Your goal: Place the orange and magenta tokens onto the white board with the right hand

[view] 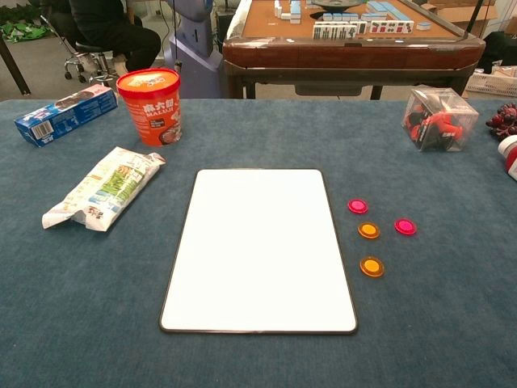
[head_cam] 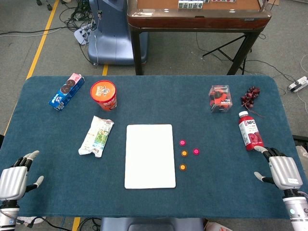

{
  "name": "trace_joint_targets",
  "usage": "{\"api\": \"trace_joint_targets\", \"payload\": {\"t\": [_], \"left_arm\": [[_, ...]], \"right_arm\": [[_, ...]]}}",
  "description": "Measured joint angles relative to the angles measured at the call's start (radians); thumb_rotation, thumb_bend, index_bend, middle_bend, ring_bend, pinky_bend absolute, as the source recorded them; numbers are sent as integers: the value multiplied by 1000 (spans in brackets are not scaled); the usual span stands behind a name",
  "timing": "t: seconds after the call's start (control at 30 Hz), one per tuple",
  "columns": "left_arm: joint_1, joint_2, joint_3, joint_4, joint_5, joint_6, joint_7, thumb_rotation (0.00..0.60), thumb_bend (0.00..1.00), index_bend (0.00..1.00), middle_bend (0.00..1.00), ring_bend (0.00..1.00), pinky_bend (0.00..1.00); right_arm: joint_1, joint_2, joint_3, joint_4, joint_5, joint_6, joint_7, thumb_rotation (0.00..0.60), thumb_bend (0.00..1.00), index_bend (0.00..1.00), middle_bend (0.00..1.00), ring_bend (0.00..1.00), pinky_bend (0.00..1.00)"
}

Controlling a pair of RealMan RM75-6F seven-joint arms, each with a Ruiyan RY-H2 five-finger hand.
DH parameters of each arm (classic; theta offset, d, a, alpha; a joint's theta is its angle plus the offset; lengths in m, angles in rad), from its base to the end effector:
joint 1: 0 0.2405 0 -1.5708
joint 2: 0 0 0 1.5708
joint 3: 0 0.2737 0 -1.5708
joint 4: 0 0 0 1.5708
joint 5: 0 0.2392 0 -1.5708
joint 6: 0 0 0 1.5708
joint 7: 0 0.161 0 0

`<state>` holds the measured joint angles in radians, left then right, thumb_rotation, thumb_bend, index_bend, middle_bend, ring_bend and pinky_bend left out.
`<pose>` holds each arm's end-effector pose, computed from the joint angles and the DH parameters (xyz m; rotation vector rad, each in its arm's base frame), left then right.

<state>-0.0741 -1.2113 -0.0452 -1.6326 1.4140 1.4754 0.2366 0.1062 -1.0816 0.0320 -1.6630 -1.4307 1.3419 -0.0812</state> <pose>-0.3387 0.1953 0.1077 -1.3704 -0.8732 -0.7473 -0.3465 -0.2019 0.1278 1.4540 -0.9871 0.7412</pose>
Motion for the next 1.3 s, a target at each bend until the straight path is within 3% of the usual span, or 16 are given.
{"api": "trace_joint_targets", "payload": {"t": [0.1,0.2,0.27,0.33,0.57,0.63,0.77,1.3], "left_arm": [[2,-2,-1,3,1,6,-9,600,236,194,283,297,552],[5,-4,0,9,4,9,-15,600,236,191,288,301,559],[4,-4,1,14,4,5,-16,600,236,191,289,301,560],[2,-6,-1,18,2,2,-18,600,236,191,289,302,561],[1,-19,4,32,21,8,-12,600,236,192,295,304,595],[1,-22,6,37,26,13,-11,600,236,192,295,304,609],[2,-23,1,44,20,13,-20,600,236,193,295,304,625],[22,-38,10,83,15,21,-60,600,236,195,296,305,637]], "right_arm": [[0,0,-1,-6,0,1,-5,600,0,258,317,267,413],[-2,-2,-6,-14,-1,-1,-6,600,0,267,345,307,505],[0,0,-8,-22,-2,-8,-4,600,0,283,406,387,602],[6,4,-8,-33,-3,-16,-4,600,0,320,539,533,724],[45,10,-4,-83,-12,-63,-55,600,0,399,728,710,898],[64,7,-1,-109,-12,-86,-82,600,0,403,825,803,971],[108,-6,8,-156,3,-144,-135,600,0,427,992,982,1000],[261,-145,33,-262,180,-302,-405,600,0,461,1000,1000,1000]]}}
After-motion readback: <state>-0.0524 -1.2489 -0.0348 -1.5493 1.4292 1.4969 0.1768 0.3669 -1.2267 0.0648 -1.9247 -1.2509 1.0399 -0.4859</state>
